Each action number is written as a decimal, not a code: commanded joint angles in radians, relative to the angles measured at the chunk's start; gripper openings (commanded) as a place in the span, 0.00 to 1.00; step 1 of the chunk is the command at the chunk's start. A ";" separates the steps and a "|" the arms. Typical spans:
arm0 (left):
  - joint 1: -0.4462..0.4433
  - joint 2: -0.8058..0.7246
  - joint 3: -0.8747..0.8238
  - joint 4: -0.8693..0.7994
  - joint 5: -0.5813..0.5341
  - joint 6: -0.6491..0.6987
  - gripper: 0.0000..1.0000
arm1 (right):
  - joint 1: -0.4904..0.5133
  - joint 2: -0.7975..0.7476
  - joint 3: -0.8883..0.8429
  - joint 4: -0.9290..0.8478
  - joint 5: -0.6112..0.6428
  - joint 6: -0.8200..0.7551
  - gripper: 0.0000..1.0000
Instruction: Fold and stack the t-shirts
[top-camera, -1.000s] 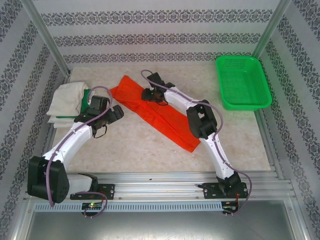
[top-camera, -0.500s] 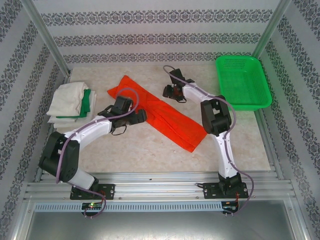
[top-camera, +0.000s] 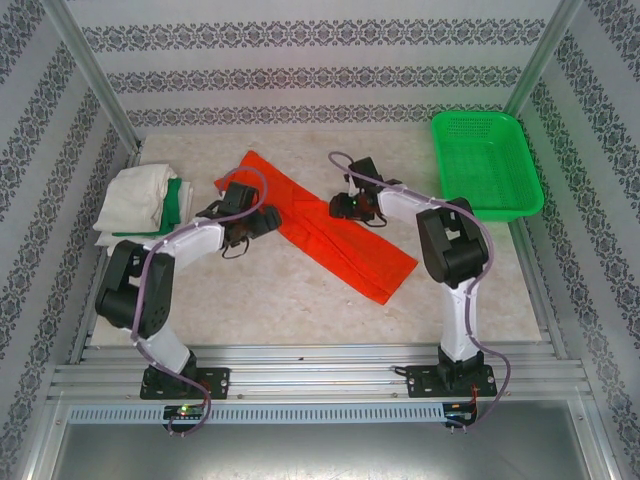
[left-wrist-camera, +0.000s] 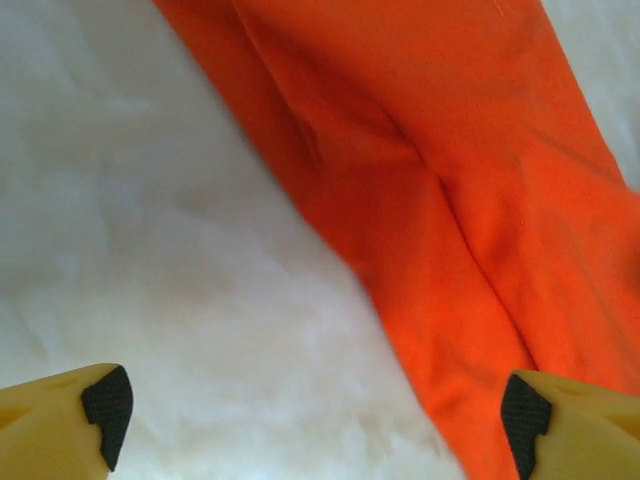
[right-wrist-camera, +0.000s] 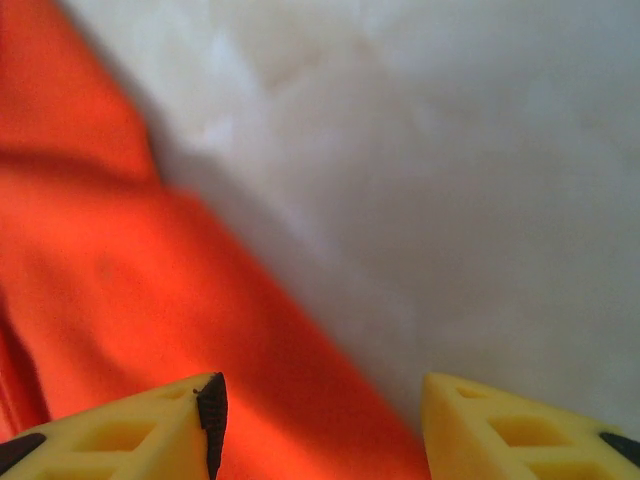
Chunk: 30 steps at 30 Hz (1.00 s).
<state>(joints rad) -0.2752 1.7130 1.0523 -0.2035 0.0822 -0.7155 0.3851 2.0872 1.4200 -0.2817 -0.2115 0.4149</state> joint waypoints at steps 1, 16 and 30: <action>0.051 0.106 0.137 -0.047 -0.019 -0.006 0.92 | 0.017 -0.093 -0.128 0.040 -0.001 -0.026 0.54; 0.096 0.481 0.567 -0.226 0.000 -0.022 0.76 | 0.091 -0.243 -0.436 0.089 0.018 -0.024 0.54; 0.098 0.839 1.132 -0.417 0.042 0.040 0.72 | 0.190 -0.232 -0.407 0.111 0.011 0.027 0.54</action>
<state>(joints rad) -0.1829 2.4550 2.0602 -0.4927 0.1047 -0.7059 0.5533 1.8240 1.0069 -0.1184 -0.1963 0.4171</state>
